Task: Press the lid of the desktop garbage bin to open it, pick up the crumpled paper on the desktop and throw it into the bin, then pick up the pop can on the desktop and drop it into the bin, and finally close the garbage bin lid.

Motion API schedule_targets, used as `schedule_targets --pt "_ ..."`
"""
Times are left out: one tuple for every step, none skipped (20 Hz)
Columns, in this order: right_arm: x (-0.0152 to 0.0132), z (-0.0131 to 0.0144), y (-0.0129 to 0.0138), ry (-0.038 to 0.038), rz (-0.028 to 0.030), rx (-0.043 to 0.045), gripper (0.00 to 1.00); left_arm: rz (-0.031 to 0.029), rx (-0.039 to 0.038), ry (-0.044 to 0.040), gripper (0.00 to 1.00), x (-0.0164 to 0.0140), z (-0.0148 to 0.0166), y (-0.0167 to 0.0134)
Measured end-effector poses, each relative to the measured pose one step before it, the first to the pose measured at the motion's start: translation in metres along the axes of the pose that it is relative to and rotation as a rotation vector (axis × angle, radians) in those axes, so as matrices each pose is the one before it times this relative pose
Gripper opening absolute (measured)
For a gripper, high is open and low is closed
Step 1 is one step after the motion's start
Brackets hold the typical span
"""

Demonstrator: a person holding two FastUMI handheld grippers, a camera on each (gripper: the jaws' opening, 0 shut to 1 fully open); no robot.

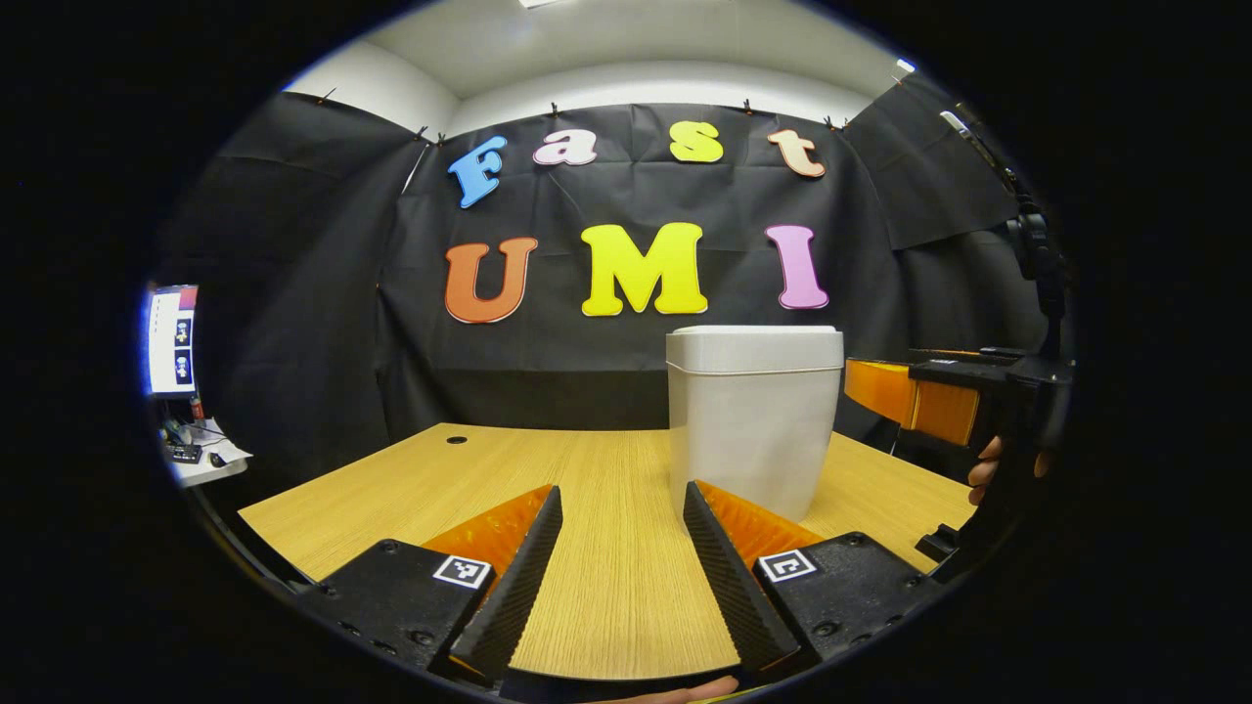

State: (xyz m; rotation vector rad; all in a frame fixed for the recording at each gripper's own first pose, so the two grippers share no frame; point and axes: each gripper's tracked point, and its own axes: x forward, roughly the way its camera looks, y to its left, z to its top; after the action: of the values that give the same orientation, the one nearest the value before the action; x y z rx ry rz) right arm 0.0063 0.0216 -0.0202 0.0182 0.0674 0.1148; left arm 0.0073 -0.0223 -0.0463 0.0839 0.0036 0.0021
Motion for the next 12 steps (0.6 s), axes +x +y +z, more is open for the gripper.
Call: schedule_targets --pt "-0.00038 -0.00036 0.00241 0.00021 0.00396 -0.00571 0.95 -0.00035 0.00110 0.00169 0.84 0.00018 0.00009 -0.00031" --pt "-0.00095 -0.00042 0.00156 0.00151 0.00300 -0.00619 0.95 -0.00024 -0.00007 0.00073 0.84 -0.00017 -0.00086 -0.00041" --pt "-0.00098 -0.00063 0.00186 0.00083 0.00371 -0.00524 0.95 -0.00319 0.00098 0.00142 0.84 -0.00017 0.00012 -0.00120" --pt "0.00008 -0.00020 0.00280 -0.00052 0.00489 -0.00353 0.95 -0.00156 0.00148 0.00252 0.84 0.00051 -0.00107 -0.00044" --pt "-0.00083 0.00041 0.00263 -0.00022 0.00551 -0.00361 0.95 0.00056 0.00161 0.00147 0.84 0.00020 -0.00088 -0.00011" --pt "-0.00069 -0.00056 0.00128 -0.00074 0.00310 -0.00233 0.95 0.00067 0.00124 0.00084 0.84 0.00071 0.00020 0.00057" --pt "0.00012 0.00022 0.00036 -0.00045 0.00147 -0.00092 0.95 -0.00022 -0.00010 0.00158 0.84 -0.00026 -0.00057 0.00019" --pt "0.00048 -0.00051 0.00014 0.00108 0.00121 -0.00071 0.95 -0.00095 -0.00105 0.00330 0.84 0.00064 -0.00114 -0.00075" --pt "0.00079 -0.00059 0.00003 0.00219 0.00060 -0.00036 0.95 -0.00034 -0.00146 0.00235 0.84 0.00067 -0.00052 -0.00090" --pt "-0.00003 -0.00081 0.00004 0.00273 -0.00019 0.00037 0.95 -0.00054 0.00035 0.00049 0.84 0.00031 -0.00109 0.00006" --pt "0.00072 -0.00018 -0.00038 0.00092 -0.00091 0.00129 0.95 0.00146 0.00123 0.00010 0.84 -0.00030 -0.00028 -0.00003" --pt "0.00007 0.00002 -0.00007 0.00033 -0.00074 0.00198 0.95 0.00047 0.00129 0.00076 0.84 -0.00015 -0.00012 0.00029"
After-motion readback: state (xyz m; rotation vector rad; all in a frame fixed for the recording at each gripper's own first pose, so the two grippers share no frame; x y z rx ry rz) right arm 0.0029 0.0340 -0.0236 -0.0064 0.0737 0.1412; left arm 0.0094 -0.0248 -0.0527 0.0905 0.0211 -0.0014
